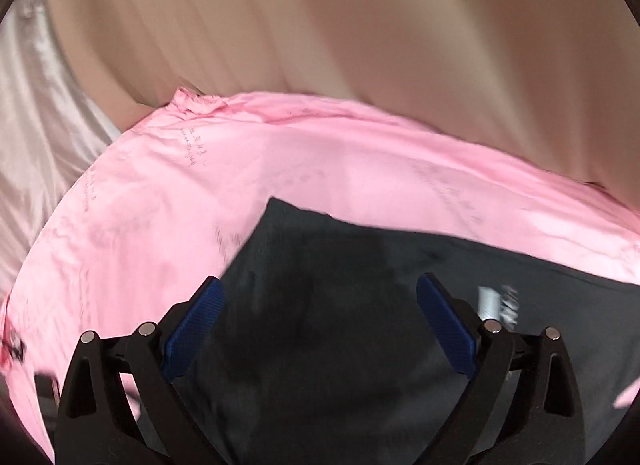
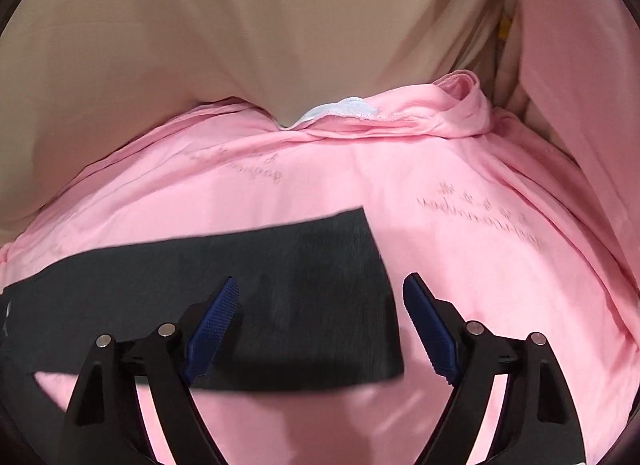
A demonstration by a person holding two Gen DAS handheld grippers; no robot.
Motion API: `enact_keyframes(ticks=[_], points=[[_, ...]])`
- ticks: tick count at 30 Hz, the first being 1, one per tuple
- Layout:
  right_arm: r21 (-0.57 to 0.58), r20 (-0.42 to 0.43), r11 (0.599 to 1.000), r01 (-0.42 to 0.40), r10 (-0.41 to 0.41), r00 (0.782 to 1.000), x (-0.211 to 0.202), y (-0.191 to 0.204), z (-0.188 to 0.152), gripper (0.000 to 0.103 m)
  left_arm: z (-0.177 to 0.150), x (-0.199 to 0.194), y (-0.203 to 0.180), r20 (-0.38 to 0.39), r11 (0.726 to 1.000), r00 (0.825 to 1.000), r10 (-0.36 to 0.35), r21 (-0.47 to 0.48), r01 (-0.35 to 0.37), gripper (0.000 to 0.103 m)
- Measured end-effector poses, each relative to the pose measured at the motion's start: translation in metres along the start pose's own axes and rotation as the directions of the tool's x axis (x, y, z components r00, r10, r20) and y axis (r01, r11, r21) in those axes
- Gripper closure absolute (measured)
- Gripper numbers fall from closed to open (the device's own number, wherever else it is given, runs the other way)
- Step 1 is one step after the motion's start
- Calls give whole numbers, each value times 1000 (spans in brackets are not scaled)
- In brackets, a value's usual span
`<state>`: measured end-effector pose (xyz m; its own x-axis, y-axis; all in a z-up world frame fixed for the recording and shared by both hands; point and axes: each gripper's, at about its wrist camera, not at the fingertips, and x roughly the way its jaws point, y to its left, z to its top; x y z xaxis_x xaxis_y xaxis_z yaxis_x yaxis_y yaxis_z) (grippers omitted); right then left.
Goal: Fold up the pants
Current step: 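Grasp the pant leg hems with both grippers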
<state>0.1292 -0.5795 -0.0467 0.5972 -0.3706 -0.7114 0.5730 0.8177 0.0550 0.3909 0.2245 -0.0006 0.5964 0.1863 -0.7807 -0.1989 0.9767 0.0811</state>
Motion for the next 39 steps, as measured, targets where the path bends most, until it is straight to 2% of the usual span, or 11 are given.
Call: enact_keyframes(ticks=[8,10,12,13,16,17,21,29,35,38,39], points=[[-22,-40,1000,20,-20,999,37,3,28,23,27,80,15,-131,999,990,44,-16,-46,8],[-33,-33,999,-13,12,999,35,6,30,42,28,93,18,-161,999,987,10,-31,-15,8],[-42,-30,999,-27,26,999,33,9,32,50,30,104,21,-178,998,983,-33,-55,23,9],[-42,-31,998,-53,52,998,31,10,34,64,31,107,22,-182,997,982,-49,-63,38,9],[-50,-32,995,-90,88,996,23,16,39,94,34,105,24,-155,996,987,-51,-85,38,46],[-62,-26,995,-76,75,997,20,19,42,94,35,101,27,-156,993,985,-79,-101,64,62],[-57,-8,996,-76,76,997,-2,28,48,94,35,83,33,-141,981,976,-167,-119,151,81],[-70,128,988,-138,146,981,-107,24,35,95,8,-50,56,24,953,956,-291,-82,292,84],[-122,183,983,-135,156,971,-185,-1,-26,95,-74,-144,100,85,940,939,-334,-39,338,84],[-119,130,987,-112,127,983,-187,-17,-67,94,-117,-143,117,56,953,953,-299,-41,301,72],[-104,99,988,-110,121,988,-181,-23,-81,92,-135,-138,124,44,958,960,-277,-67,280,56]])
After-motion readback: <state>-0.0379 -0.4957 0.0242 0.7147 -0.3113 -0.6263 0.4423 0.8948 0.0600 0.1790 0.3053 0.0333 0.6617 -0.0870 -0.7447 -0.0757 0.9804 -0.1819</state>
